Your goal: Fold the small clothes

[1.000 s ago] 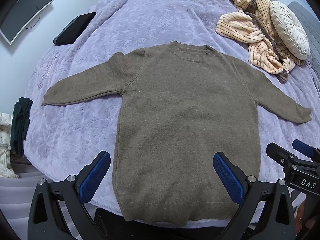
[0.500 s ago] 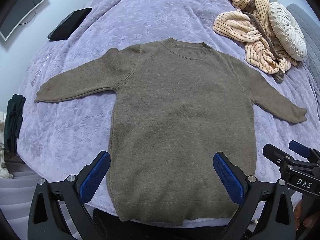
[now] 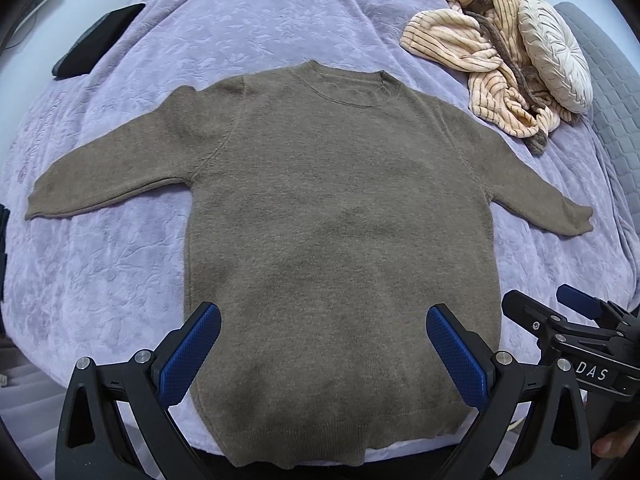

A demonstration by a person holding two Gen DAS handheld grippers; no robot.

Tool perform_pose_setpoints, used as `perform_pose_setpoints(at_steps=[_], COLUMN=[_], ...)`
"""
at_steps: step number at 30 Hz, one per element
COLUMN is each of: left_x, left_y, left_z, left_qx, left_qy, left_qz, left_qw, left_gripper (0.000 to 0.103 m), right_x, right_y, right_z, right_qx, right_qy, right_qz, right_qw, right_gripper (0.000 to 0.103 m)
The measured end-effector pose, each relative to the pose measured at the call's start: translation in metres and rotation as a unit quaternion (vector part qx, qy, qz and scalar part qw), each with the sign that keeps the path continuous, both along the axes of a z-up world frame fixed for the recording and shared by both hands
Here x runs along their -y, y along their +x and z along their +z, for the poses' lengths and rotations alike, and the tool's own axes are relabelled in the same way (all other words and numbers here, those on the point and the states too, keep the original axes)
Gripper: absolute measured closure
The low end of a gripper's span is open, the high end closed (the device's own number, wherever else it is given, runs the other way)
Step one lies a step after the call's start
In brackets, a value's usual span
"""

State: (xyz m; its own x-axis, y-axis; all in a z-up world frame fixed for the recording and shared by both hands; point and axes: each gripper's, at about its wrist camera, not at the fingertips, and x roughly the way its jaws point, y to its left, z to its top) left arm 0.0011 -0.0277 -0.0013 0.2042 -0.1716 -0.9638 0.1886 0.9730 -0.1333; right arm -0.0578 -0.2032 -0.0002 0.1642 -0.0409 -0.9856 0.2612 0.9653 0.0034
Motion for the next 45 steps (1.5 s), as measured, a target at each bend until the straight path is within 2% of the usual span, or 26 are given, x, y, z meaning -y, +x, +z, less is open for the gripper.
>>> perform_pose_setpoints(at_steps=[5,8,12,16,22,25,28,30,32,34,36,38,41,44,45], left_x=[-0.020,-0.051,-0.118,-0.207,-0.331,-0.379,-0.408,-0.422,-0.429,-0.430,-0.425,-0.417,-0.407,-0.405,-0.403], left_y=[0.016,0.033,0.061,0.088,0.122,0.130,0.135,0.137,0.139,0.143,0.148,0.156,0.164,0.165,0.165], left_z=[-0.011,-0.016,-0.028,-0.051,-0.105,-0.134,-0.157,-0.165,-0.164,-0.158,-0.156,-0.161,-0.168,-0.162,-0.161], left_qx=[-0.008,-0.003,0.004,0.014,0.007,0.000,0.002,0.012,0.030,0.048,0.061,0.055,0.047,0.049,0.049], left_qy=[-0.032,-0.057,-0.081,-0.079,-0.080,-0.118,-0.176,-0.212,-0.240,-0.259,-0.262,-0.238,-0.213,-0.155,-0.137], left_qz=[0.002,0.028,0.095,0.175,0.293,0.338,0.371,0.394,0.399,0.385,0.367,0.360,0.369,0.384,0.385], left_qw=[0.9995,0.9979,0.9922,0.9813,0.9528,0.9337,0.9118,0.8942,0.8845,0.8845,0.8905,0.9005,0.9035,0.9091,0.9115], left_gripper=[0.000,0.000,0.000,0.000,0.000,0.000,0.000,0.000,0.000,0.000,0.000,0.000,0.003,0.038,0.056], right_x=[-0.016,-0.035,-0.063,-0.099,-0.148,-0.168,-0.186,-0.194,-0.200,-0.205,-0.209,-0.211,-0.212,-0.209,-0.206], right_y=[0.009,0.018,0.032,0.047,0.065,0.071,0.074,0.075,0.076,0.077,0.078,0.079,0.080,0.079,0.078], right_z=[-0.007,-0.011,-0.017,-0.024,-0.036,-0.042,-0.050,-0.054,-0.059,-0.063,-0.066,-0.066,-0.068,-0.065,-0.064], right_qx=[-0.008,-0.013,-0.018,-0.023,-0.035,-0.044,-0.056,-0.064,-0.071,-0.074,-0.075,-0.076,-0.077,-0.071,-0.068], right_qy=[-0.006,-0.005,-0.001,0.006,0.019,0.022,0.020,0.021,0.021,0.025,0.027,0.029,0.032,0.035,0.047], right_qz=[-0.006,0.000,0.013,0.036,0.071,0.089,0.104,0.110,0.114,0.114,0.116,0.120,0.130,0.141,0.146], right_qw=[1.000,1.000,1.000,0.999,0.997,0.995,0.993,0.992,0.991,0.990,0.990,0.989,0.988,0.987,0.986], right_gripper=[0.000,0.000,0.000,0.000,0.000,0.000,0.000,0.000,0.000,0.000,0.000,0.000,0.000,0.000,0.000])
